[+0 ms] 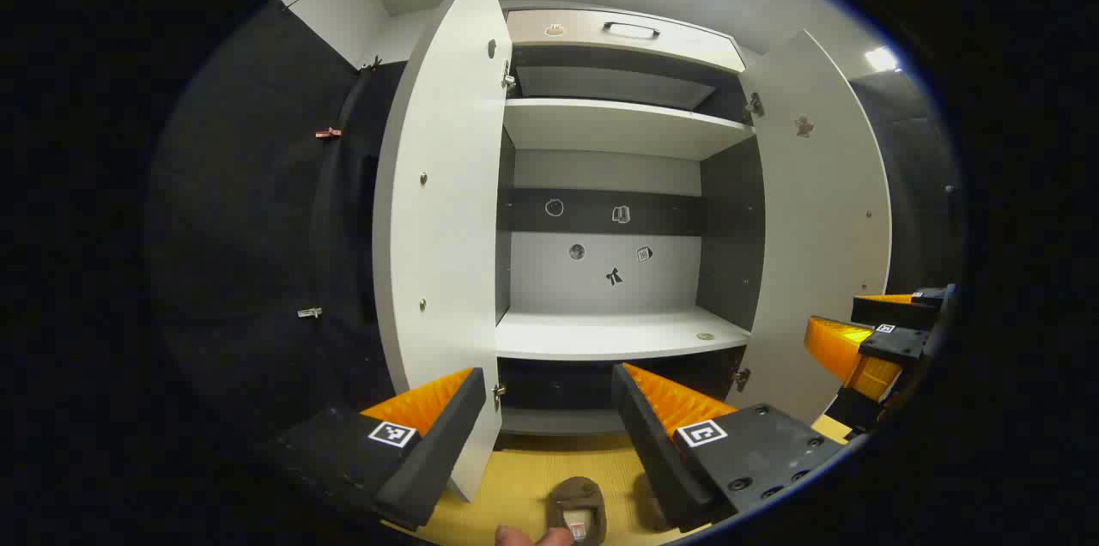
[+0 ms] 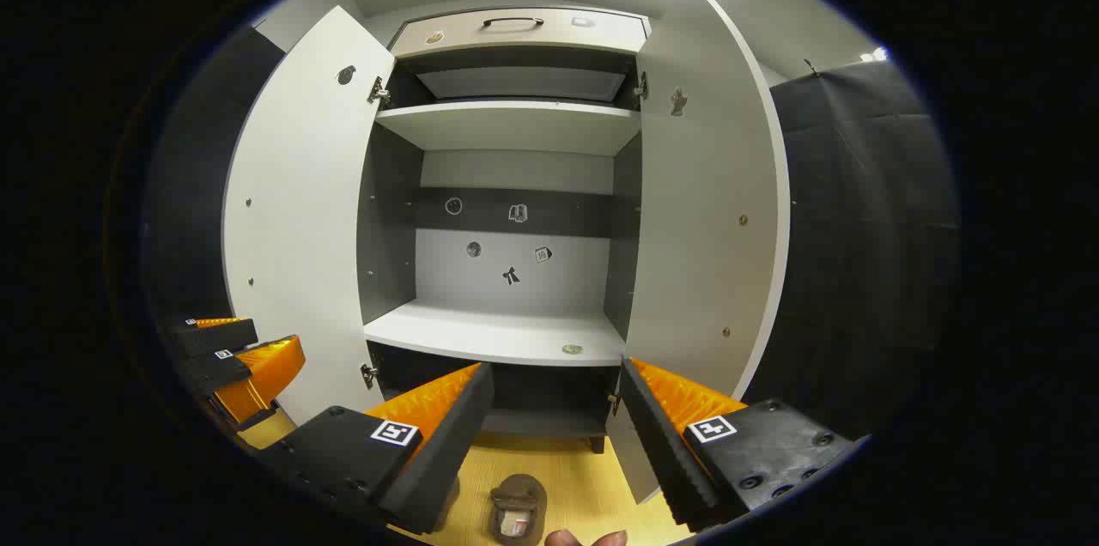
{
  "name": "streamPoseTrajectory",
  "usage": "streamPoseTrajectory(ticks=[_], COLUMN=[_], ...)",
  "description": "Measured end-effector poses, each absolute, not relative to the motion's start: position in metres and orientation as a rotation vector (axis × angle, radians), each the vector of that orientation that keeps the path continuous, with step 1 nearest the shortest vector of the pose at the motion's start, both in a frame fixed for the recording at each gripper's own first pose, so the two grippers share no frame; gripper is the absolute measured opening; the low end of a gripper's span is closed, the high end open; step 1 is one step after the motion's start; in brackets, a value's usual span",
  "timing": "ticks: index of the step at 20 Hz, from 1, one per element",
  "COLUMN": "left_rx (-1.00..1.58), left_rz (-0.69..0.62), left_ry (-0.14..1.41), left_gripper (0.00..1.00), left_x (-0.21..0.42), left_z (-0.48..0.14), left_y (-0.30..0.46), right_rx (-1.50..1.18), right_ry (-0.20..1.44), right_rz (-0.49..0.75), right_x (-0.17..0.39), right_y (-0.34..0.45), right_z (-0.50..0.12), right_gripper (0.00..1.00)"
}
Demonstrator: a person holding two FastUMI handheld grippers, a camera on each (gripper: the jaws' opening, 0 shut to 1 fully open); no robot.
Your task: Grab one shoe with the right hand and put it into the shoe cabinet, grab the other shoe with the left hand and put it into the shoe cabinet; then close the right door with the right hand and the left door with the left hand.
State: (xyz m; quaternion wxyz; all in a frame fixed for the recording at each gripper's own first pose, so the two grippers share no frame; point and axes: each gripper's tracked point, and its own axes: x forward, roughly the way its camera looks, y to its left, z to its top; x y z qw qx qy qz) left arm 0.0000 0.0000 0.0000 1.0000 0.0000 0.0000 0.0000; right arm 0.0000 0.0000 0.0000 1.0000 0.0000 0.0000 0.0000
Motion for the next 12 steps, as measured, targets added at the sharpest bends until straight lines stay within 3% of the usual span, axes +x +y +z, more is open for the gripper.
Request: streamPoseTrajectory(ticks=[12], left_rx=[0.038], left_rz=[-0.005], left_ry=[-0.039], left_gripper=[0.95], left_x=[0.004], left_z=[0.017], left_y=[-0.002], right_rx=[0.001], right_ry=[-0.033], right_rz=[0.013], right_x=[-0.001], right_y=[0.003], right_z=[0.008], right_gripper=[0.98])
